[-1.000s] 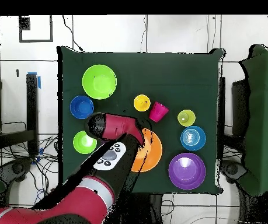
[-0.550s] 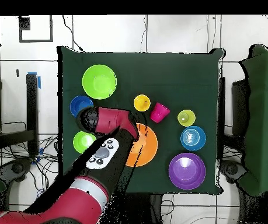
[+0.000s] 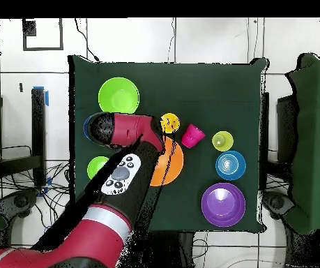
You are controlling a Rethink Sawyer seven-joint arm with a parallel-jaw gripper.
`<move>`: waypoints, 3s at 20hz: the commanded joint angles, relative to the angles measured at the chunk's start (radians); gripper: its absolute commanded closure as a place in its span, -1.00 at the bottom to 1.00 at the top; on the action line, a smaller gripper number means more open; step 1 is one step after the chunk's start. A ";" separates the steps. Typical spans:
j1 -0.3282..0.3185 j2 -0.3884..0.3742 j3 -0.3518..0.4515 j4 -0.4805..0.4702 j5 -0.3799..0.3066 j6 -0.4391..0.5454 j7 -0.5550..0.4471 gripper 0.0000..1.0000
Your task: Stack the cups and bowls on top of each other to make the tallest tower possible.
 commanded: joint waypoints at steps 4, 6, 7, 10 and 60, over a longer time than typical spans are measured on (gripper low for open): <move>-0.026 0.054 0.064 -0.160 -0.039 0.105 0.022 1.00; -0.029 0.063 0.062 -0.174 -0.041 0.110 0.020 1.00; -0.031 0.068 0.062 -0.186 -0.041 0.116 0.018 1.00; -0.036 0.077 0.064 -0.197 -0.043 0.115 0.011 1.00; -0.022 0.097 0.047 -0.200 -0.059 0.061 0.009 -1.00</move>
